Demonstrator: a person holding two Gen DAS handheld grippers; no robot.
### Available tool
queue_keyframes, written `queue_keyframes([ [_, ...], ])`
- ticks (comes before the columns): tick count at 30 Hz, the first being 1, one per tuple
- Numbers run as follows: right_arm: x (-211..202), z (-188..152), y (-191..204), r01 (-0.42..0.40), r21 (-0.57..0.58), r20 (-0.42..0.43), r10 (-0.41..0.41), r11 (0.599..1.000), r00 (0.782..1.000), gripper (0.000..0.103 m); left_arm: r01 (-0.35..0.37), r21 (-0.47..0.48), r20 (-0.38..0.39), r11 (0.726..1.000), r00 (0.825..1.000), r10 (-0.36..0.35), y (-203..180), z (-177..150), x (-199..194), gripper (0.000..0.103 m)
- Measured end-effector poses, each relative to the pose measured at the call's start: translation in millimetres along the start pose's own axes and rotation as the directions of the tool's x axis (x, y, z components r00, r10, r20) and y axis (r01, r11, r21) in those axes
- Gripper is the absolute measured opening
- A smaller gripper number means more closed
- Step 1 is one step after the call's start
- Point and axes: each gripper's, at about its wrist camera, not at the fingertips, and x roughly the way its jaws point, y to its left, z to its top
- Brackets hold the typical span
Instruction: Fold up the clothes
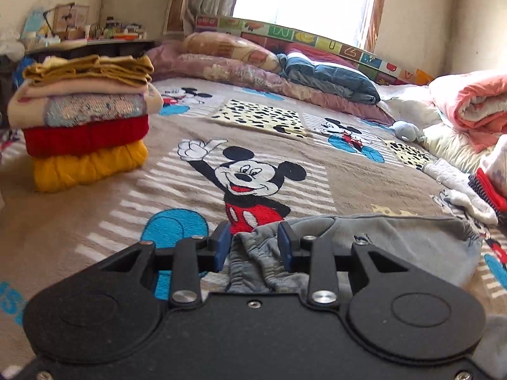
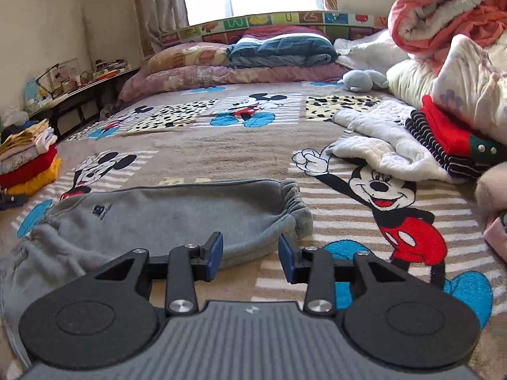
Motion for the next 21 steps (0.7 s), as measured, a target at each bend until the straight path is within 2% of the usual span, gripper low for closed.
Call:
queue_keyframes([
  [3, -37, -23, 23, -0.012, -0.122, 0.037, 0.017, 0.992, 0.999, 0.044, -0.033, 0.132, 0.054, 0.991, 0.998, 0.026, -9, -15, -28, 0.045],
  [5, -58, -34, 41, -0.013, -0.186, 0.059, 0.024, 0.982, 0.998, 0.044, -0.059, 0.207, 0.089, 0.977, 0.995, 0.041, -14, -25, -44, 0.046],
  [8, -83, -54, 63, -0.008, -0.305, 0.085, 0.036, 0.952, 0.996, 0.046, -0.088, 0.348, 0.141, 0.933, 0.989, 0.04, -20, -48, -69, 0.046],
  [10, -96, -67, 76, -0.004, -0.396, 0.096, 0.046, 0.918, 0.994, 0.049, -0.111, 0.477, 0.176, 0.872, 0.984, 0.029, -28, -67, -83, 0.048],
  [12, -105, -81, 93, 0.002, -0.486, 0.092, 0.049, 0.874, 0.995, 0.052, -0.138, 0.619, 0.191, 0.774, 0.981, 0.022, -38, -87, -91, 0.05],
  [14, -110, -94, 103, 0.002, -0.576, 0.077, 0.052, 0.818, 0.996, 0.053, -0.144, 0.714, 0.181, 0.685, 0.983, 0.018, -43, -103, -94, 0.05],
  [18, -121, -123, 123, -0.022, -0.737, 0.02, 0.055, 0.675, 0.998, 0.055, -0.142, 0.858, 0.147, 0.494, 0.989, 0.028, -49, -134, -90, 0.05],
  [19, -121, -128, 124, -0.027, -0.766, -0.002, 0.041, 0.642, 0.999, 0.056, -0.143, 0.878, 0.141, 0.457, 0.989, 0.039, -49, -139, -88, 0.05],
  [21, -119, -140, 127, -0.04, -0.819, -0.046, 0.004, 0.573, 0.999, 0.058, -0.136, 0.9, 0.126, 0.414, 0.991, 0.051, -47, -147, -84, 0.05],
])
